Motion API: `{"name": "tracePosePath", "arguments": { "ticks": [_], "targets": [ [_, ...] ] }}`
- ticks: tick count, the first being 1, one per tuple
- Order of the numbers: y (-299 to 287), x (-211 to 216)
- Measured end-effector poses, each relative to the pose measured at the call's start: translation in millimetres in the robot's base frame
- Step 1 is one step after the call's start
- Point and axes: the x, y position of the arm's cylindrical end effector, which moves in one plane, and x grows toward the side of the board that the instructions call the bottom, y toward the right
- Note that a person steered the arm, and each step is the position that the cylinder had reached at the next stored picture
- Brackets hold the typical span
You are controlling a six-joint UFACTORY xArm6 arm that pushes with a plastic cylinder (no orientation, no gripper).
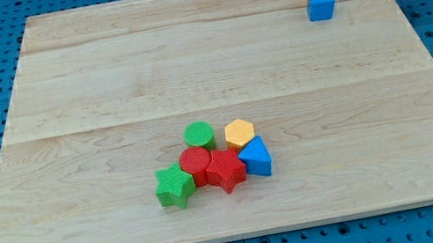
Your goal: Push the blue cube closer to the group of blocks
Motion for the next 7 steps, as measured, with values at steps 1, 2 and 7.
{"name": "tracePosePath", "arguments": {
  "ticks": [1,2,7],
  "targets": [
    [-12.1,-34.2],
    [-20.2,-58.7],
    [-52.6,-72.3]
  ]
}}
